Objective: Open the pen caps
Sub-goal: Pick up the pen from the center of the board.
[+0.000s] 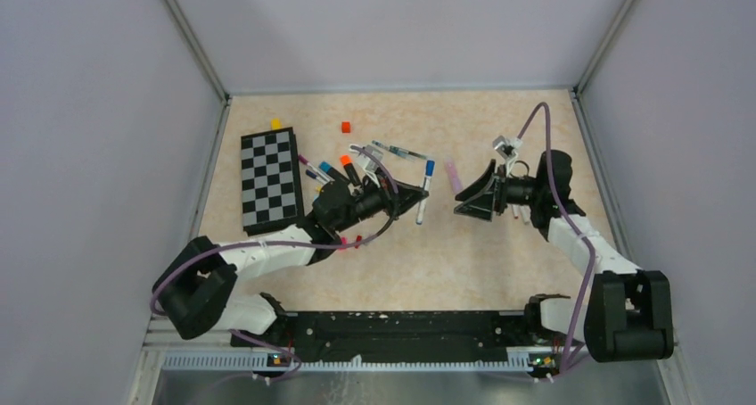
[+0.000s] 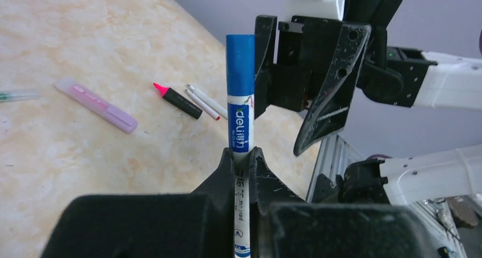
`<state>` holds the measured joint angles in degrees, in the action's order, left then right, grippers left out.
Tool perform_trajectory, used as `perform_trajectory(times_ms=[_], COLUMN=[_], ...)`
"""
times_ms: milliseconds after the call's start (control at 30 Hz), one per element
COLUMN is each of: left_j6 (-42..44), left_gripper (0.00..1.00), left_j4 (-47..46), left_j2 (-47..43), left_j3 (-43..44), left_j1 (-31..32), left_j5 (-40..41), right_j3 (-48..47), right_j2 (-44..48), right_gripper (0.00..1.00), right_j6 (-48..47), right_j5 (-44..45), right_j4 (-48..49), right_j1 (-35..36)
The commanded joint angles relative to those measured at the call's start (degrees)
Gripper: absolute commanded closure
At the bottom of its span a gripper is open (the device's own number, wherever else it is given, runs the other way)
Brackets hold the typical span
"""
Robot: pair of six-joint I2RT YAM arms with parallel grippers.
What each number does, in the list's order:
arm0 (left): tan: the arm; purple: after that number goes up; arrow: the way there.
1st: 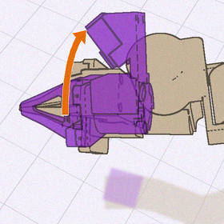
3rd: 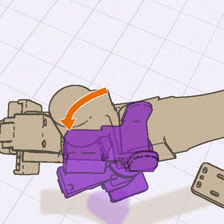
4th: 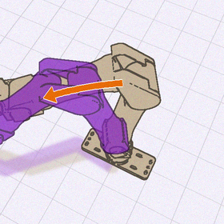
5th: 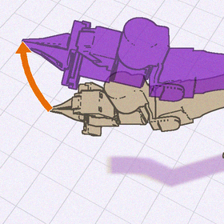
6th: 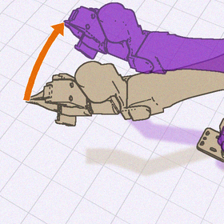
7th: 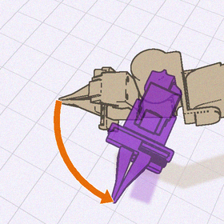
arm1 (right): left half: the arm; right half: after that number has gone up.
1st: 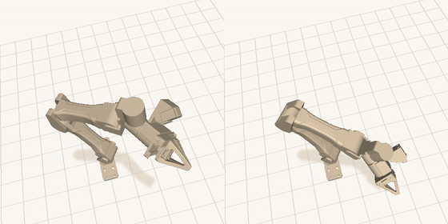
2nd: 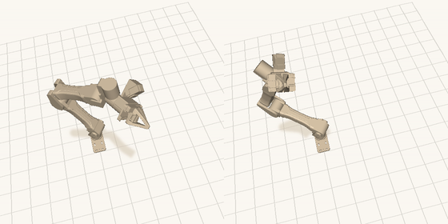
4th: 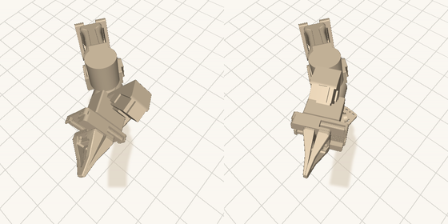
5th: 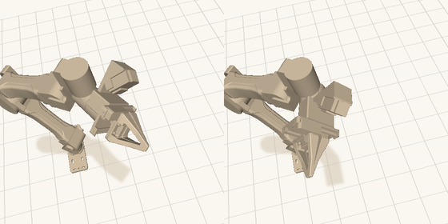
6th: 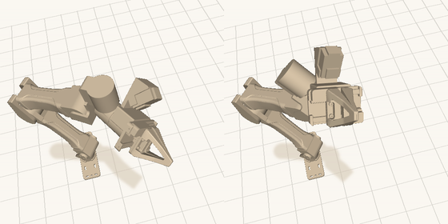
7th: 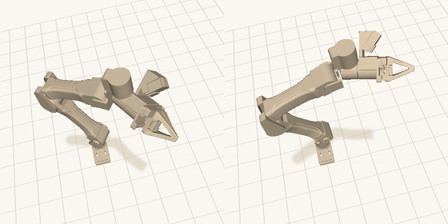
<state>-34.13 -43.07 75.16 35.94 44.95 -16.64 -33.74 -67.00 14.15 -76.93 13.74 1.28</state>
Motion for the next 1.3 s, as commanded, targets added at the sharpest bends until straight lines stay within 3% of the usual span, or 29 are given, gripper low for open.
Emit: perform_trajectory(times_ms=[0, 433, 700, 767, 933, 1000, 1133, 1267], left_j6=[-6.2, -8.9, -7.8, -7.5, -7.0, -6.8, -5.2, -2.8], left_gripper=[1.00, 1.00, 1.00, 1.00, 1.00, 0.99, 0.81, 0.46], left_j4=[-16.1, -23.5, -25.4, -25.7, -26.2, -26.1, -26.8, -27.5], left_j2=[4.3, 10.5, 13.2, 13.7, 14.3, 14.0, 12.8, 9.6], left_j3=[-1.5, -1.5, -0.1, 0.4, 1.0, 0.7, -0.3, -2.8], left_j1=[2.0, 8.2, 10.9, 11.5, 12.1, 12.1, 12.1, 11.8], left_j5=[6.2, 15.1, 18.3, 18.5, 19.1, 19.1, 19.5, 21.2], right_j3=[1.6, 2.2, 2.2, 2.2, 2.4, 1.9, -0.9, -2.9], right_j2=[-1.4, -3.8, -4.3, -4.4, -4.6, -4.4, -4.2, -4.3], right_gripper=[0.38, 0.38, 0.46, 0.53, 0.94, 1.00, 1.00, 1.00], right_j6=[9.5, 11.5, 16.5, 17.4, 17.7, 16.1, 8.7, -2.2], right_j5=[1.2, 7.8, 10.1, 10.5, 10.0, 9.1, 6.9, 1.7], right_j4=[12.4, 14.1, 17.1, 17.7, 19.0, 18.2, 10.1, 1.9], right_j1=[4.1, 9.8, 11.3, 11.4, 11.9, 11.9, 12.0, 12.0])
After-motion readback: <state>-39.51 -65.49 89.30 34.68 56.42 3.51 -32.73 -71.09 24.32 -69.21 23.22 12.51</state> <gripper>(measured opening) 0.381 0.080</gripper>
